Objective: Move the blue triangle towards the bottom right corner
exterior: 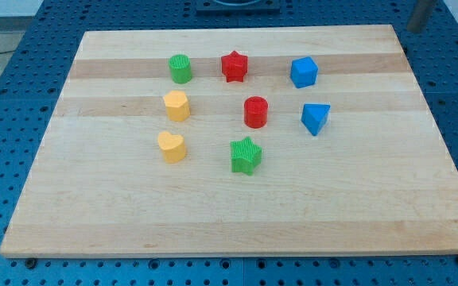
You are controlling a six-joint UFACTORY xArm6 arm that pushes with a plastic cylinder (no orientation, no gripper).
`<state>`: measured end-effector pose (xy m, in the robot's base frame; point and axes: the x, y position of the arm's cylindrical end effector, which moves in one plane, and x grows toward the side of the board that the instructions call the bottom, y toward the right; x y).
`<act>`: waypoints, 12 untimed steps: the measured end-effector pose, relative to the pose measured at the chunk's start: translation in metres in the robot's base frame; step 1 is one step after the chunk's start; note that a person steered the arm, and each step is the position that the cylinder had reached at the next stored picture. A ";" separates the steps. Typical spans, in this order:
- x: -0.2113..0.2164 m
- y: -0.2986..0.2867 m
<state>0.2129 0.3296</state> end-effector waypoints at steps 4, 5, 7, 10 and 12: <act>0.172 -0.161; 0.173 -0.199; 0.201 -0.236; 0.237 -0.193; 0.271 -0.167</act>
<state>0.4836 0.1630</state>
